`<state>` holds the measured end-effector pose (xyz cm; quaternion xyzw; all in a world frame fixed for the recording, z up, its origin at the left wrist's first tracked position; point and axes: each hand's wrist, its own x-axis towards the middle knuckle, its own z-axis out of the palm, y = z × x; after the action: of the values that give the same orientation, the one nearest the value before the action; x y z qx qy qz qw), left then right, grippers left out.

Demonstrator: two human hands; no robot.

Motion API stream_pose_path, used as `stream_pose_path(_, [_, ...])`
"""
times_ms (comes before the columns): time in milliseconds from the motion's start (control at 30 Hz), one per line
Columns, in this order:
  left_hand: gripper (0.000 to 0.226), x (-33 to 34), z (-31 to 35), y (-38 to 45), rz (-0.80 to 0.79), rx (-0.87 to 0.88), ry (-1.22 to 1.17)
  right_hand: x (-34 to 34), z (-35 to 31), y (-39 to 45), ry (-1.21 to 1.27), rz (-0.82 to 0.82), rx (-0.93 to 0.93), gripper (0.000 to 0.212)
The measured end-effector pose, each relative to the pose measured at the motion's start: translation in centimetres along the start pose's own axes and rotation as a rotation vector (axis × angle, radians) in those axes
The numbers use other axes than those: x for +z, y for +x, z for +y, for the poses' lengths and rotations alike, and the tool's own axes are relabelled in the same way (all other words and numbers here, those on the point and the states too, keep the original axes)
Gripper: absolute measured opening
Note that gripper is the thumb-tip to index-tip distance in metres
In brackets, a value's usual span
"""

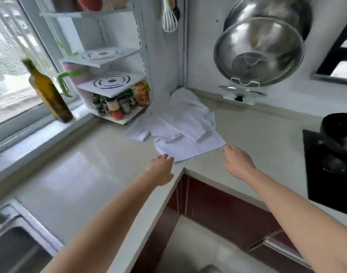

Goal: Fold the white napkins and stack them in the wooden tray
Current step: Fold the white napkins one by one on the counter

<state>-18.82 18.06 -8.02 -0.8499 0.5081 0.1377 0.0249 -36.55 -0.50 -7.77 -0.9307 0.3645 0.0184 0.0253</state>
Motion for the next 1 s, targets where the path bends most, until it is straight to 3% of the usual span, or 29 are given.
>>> stream_pose_path(133, [0.051, 0.2, -0.9, 7.1, 0.022, 0.034, 0.011, 1.7, 1.8, 7.6, -0.096, 0.000, -0.074, 0.034])
stream_pose_path(333, [0.065, 0.5, -1.5, 16.6, -0.009, -0.083, -0.052, 5.2, 3.7, 20.7, -0.300, -0.053, -0.401, 0.064])
stream_pose_path(533, [0.072, 0.9, -2.1, 20.8, -0.051, -0.192, -0.168, 8.2, 2.2, 29.1, -0.527, -0.144, -0.778, 0.082])
stream_pose_path(633, [0.073, 0.8, -2.7, 21.5, -0.068, -0.243, -0.202, 9.3, 0.9, 30.8, -0.579, -0.143, -0.871, 0.085])
stream_pose_path(700, [0.072, 0.5, -3.1, 21.8, -0.075, -0.271, -0.213, 9.3, 0.3, 31.5, -0.530, -0.128, -0.910, 0.075])
stream_pose_path(867, [0.070, -0.2, -3.6, 21.5, -0.030, -0.325, -0.331, 6.5, -1.4, 32.4, -0.239, -0.175, -0.838, 0.014])
stream_pose_path(1000, [0.063, -0.8, -4.1, 19.7, 0.087, -0.382, -0.591, 3.3, -3.6, 32.0, -0.021, -0.233, -0.766, 0.018])
